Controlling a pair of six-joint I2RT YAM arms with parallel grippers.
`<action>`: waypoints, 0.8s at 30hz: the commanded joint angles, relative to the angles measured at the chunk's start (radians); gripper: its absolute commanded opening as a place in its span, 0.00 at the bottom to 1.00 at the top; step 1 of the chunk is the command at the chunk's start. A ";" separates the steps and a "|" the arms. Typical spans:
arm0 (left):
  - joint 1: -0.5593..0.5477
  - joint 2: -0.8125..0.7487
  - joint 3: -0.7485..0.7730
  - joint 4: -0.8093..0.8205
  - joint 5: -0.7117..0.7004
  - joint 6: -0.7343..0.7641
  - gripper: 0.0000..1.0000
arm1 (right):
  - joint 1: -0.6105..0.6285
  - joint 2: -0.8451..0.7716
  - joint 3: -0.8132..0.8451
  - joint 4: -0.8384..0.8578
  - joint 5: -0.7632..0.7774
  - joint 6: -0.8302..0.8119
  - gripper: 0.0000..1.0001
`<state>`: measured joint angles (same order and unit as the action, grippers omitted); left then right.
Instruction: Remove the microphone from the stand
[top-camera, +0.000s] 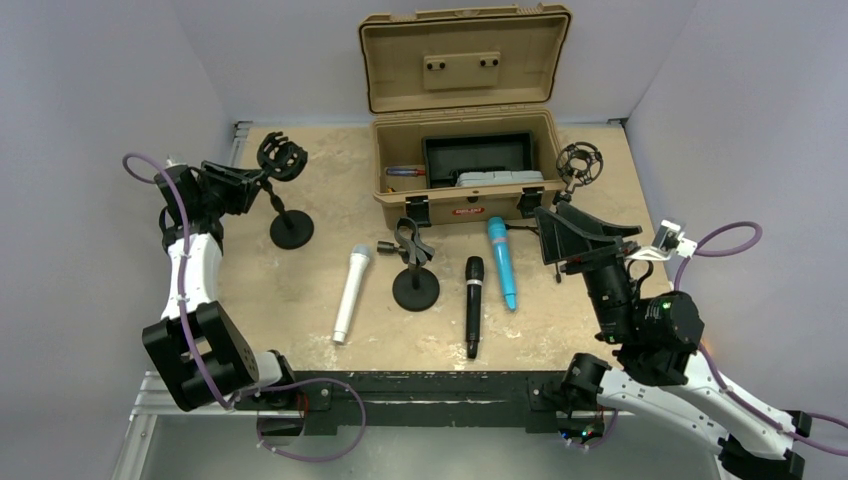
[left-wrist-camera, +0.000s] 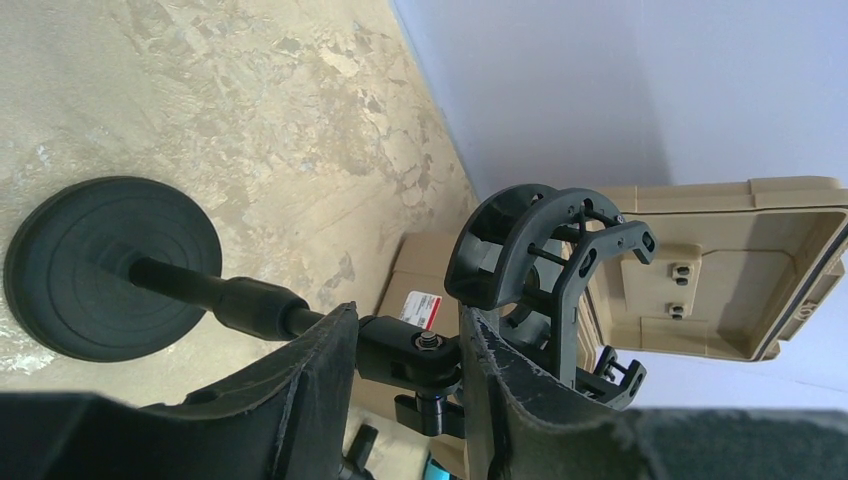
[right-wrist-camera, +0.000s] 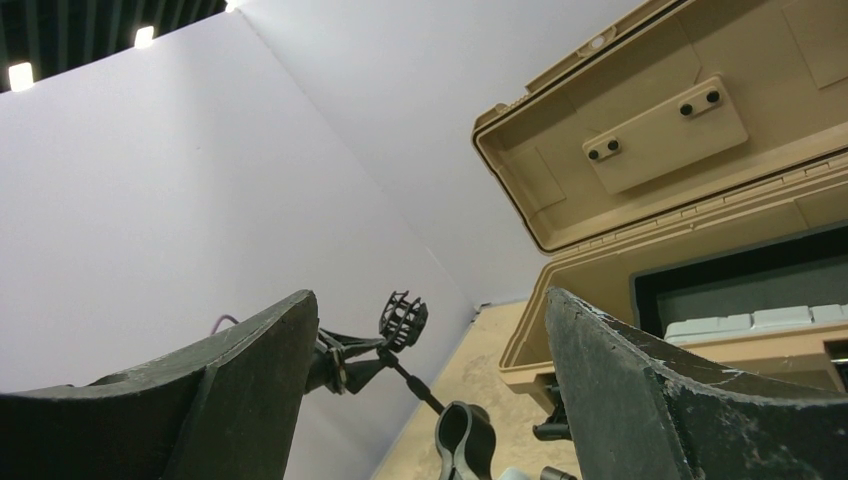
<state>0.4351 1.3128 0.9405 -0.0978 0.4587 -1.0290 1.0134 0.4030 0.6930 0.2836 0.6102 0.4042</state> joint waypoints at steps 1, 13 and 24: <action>-0.007 0.050 -0.042 -0.230 -0.086 0.094 0.40 | -0.002 -0.003 0.003 0.005 -0.006 0.013 0.82; -0.032 0.112 -0.086 -0.233 -0.098 0.067 0.39 | -0.001 -0.024 0.002 -0.010 0.000 0.025 0.82; -0.189 -0.132 0.122 -0.376 -0.301 0.277 0.69 | -0.002 -0.001 0.008 0.000 0.021 0.007 0.83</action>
<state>0.3523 1.2999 0.9615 -0.3012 0.2981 -0.9199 1.0134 0.3740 0.6930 0.2611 0.6117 0.4183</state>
